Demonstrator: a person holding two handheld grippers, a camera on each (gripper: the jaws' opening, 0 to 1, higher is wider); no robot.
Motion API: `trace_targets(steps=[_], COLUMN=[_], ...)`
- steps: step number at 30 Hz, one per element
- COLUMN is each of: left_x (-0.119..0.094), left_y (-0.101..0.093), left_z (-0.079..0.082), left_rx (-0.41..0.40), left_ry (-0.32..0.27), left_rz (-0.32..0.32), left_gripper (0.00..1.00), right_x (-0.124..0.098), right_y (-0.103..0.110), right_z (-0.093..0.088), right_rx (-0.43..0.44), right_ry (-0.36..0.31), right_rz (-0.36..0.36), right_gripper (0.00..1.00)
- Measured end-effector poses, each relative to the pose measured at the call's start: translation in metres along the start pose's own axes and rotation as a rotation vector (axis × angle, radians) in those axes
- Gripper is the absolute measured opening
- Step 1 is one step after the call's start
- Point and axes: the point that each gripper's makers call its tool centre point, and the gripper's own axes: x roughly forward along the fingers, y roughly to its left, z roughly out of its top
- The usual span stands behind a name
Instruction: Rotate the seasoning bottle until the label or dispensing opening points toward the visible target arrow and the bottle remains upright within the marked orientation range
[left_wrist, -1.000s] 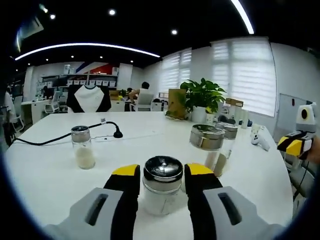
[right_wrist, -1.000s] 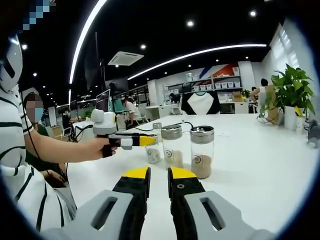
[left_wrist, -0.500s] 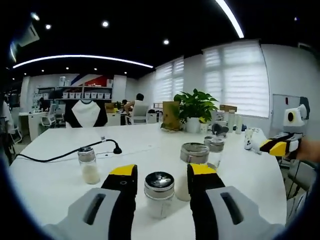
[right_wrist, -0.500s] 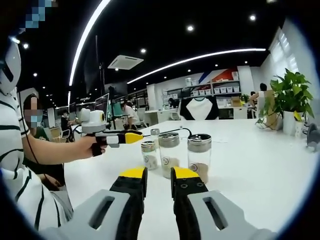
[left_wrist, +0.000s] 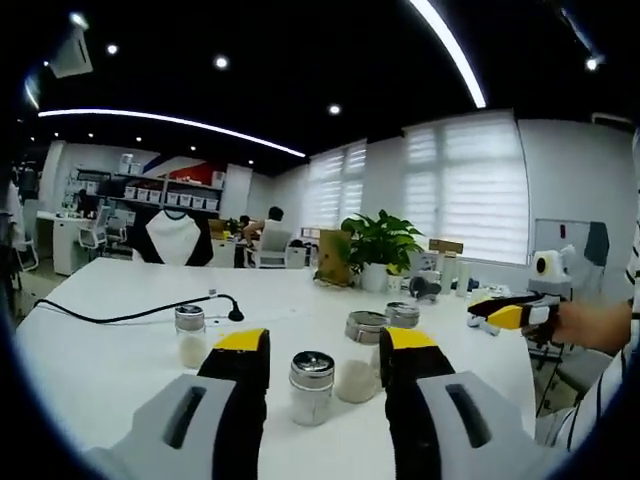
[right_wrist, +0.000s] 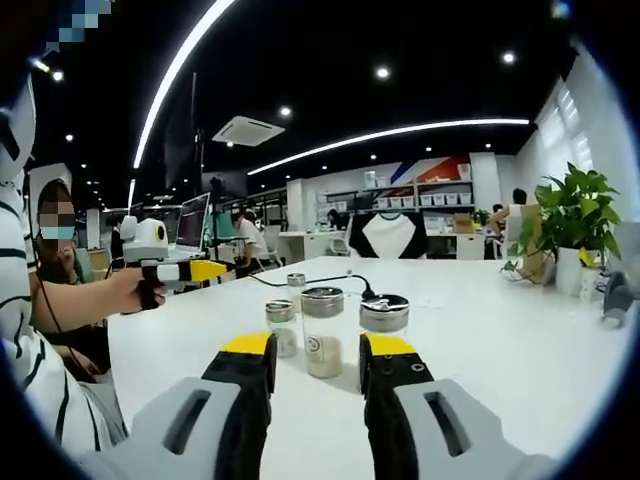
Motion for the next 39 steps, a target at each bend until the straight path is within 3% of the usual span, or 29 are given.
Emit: trace_targets(steps=[4, 11, 15, 23, 28, 39], left_x=[-0.011, -0.032, -0.04, -0.052, -0.06, -0.07], left_y=[0.002, 0.006, 0.009, 0.016, 0.025, 0.037], left_z=[0.005, 0.007, 0.005, 0.011, 0.006, 0.005], left_rx=[0.018, 0.037, 0.071, 0.061, 0.021, 0.029], left_ry=[-0.009, -0.011, 0.002, -0.031, -0.024, -0.039], left_rz=[0.012, 0.047, 0.066, 0.091, 0.104, 0.134], left_gripper=[0.55, 0.73, 0.78, 0.99, 0.99, 1.0], right_x=[0.003, 0.008, 0.012, 0.019, 0.022, 0.024], right_y=[-0.006, -0.012, -0.014, -0.02, -0.018, -0.018], right_z=[0.005, 0.01, 0.01, 0.013, 0.01, 0.006], right_rx=[-0.035, -0.052, -0.061, -0.047, -0.041, -0.03], right_ry=[-0.021, -0.037, -0.033, -0.044, -0.041, -0.031], right_rz=[-0.032, -0.059, -0.064, -0.085, -0.076, -0.082], right_gripper=[0.52, 0.68, 0.74, 1.0, 0.99, 0.99])
